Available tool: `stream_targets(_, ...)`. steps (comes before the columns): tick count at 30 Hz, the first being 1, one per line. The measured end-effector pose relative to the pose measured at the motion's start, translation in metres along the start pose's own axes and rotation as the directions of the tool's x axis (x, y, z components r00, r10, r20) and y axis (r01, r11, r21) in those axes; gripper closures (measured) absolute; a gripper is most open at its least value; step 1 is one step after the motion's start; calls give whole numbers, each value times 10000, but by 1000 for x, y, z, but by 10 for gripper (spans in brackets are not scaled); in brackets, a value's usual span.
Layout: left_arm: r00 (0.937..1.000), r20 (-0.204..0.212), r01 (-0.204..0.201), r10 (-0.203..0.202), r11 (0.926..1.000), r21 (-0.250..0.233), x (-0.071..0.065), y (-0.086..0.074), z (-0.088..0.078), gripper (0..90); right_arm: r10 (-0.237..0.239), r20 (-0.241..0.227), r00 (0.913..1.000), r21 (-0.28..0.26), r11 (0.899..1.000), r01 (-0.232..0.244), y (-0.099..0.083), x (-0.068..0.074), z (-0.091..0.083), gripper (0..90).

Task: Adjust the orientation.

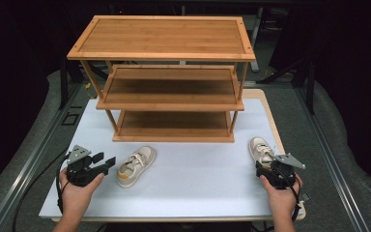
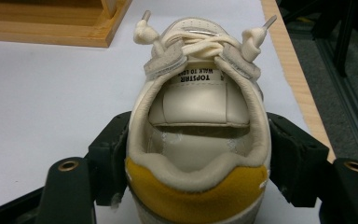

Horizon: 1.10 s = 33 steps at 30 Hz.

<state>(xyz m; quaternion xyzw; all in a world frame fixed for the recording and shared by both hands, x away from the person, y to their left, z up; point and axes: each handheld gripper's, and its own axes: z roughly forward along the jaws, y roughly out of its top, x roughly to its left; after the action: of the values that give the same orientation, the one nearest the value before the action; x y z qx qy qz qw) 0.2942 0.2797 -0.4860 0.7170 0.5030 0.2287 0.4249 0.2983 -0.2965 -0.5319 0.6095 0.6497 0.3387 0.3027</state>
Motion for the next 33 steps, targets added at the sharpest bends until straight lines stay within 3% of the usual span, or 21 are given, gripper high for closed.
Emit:
stream_targets(5,9996,-274,112,-107,9998,157,8,-4,3,478,-122,-205,9997,-63,9999,121,2,5,-5,329)
stream_targets(12,9998,-163,132,-125,9990,419,14,-10,12,499,-826,-749,9938,-166,9965,816,3,34,-14,340)
stream_targets(14,9996,-8,266,-266,9980,574,15,-13,17,524,-1213,-1255,9847,-356,9924,1177,3,58,-19,341)
stream_targets(15,9996,-8,266,-266,9980,574,15,-13,17,534,-1213,-1255,9847,-356,9924,1177,3,58,-19,341)
stream_targets(16,9997,-49,258,-255,9971,718,16,-14,20,550,-1534,-1542,9761,-517,9878,1470,3,74,-21,341)
stream_targets(17,9997,-13,242,-242,9968,766,17,-14,22,559,-1625,-1636,9731,-561,9863,1553,3,80,-22,340)
stream_targets(20,9997,133,188,-202,9954,934,16,-16,25,590,-1772,-2086,9618,-680,9837,1665,4,99,-22,340)
stream_targets(22,9982,591,-42,-31,9926,1217,10,-17,30,600,-1699,-2366,9566,-634,9852,1593,4,110,-21,340)
stream_targets(24,9948,940,270,-388,9920,1235,6,-18,32,660,-1797,-2462,9524,-587,9836,1704,2,118,-20,340)
stream_targets(27,9922,1155,306,-462,9906,1335,4,-19,33,678,-1911,-2469,9500,-578,9815,1824,1,125,-21,340)
stream_targets(28,9834,1624,561,-805,9872,1495,2,-21,34,681,-1923,-2443,9504,-613,9812,1828,0,129,-22,339)
stream_targets(29,9834,1624,561,-805,9872,1495,2,-21,34,681,-1923,-2443,9504,-613,9812,1828,0,129,-22,339)
stream_targets(30,9704,2150,745,-1101,9831,1672,-1,-24,38,681,-1842,-2452,9518,-588,9828,1750,0,131,-22,339)
stream_targets(33,9694,2250,587,-983,9826,1761,-8,-25,42,676,-1625,-2561,9529,-528,9866,1541,0,134,-20,339)
